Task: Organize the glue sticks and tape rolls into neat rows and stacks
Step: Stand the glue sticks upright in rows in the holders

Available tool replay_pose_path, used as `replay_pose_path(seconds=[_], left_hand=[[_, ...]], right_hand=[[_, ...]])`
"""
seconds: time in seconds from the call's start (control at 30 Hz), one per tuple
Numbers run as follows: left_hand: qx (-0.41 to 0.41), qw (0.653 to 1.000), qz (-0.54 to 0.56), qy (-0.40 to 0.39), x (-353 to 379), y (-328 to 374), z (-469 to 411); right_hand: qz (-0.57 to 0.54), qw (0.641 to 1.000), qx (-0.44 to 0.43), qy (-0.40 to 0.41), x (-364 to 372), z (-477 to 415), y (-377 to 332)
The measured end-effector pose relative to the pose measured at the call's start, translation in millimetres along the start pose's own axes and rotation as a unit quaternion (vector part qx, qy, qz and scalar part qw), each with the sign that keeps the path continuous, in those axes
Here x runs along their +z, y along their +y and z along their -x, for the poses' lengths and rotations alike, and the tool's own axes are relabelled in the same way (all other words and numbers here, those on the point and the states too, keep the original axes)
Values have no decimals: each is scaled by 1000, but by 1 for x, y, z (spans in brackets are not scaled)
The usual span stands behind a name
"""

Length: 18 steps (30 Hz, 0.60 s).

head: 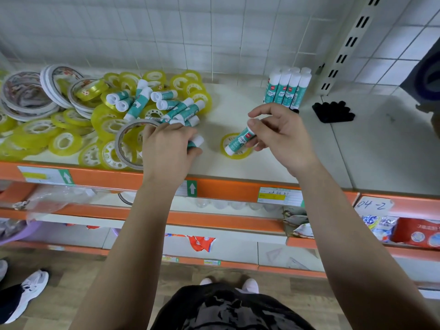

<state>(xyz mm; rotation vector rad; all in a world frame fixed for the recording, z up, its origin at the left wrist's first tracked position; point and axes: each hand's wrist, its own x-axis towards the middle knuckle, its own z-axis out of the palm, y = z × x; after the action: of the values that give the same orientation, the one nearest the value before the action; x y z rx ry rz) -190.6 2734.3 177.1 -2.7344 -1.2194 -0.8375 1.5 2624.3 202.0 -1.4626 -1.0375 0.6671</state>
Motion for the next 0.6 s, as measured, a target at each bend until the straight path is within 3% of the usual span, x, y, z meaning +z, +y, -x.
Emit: replay_pose_path(seconds=[0.27,0.47,0.6], left_hand=[[54,998,14,22,0,11,4],[96,986,128,43,2,19,-5],[80,974,208,49,4,32,-13]], right_hand=[[-24,1000,13,-9,-14,3,1],[-20,1000,11,4,-23,6,0],[-10,999,12,27,-31,8,0]])
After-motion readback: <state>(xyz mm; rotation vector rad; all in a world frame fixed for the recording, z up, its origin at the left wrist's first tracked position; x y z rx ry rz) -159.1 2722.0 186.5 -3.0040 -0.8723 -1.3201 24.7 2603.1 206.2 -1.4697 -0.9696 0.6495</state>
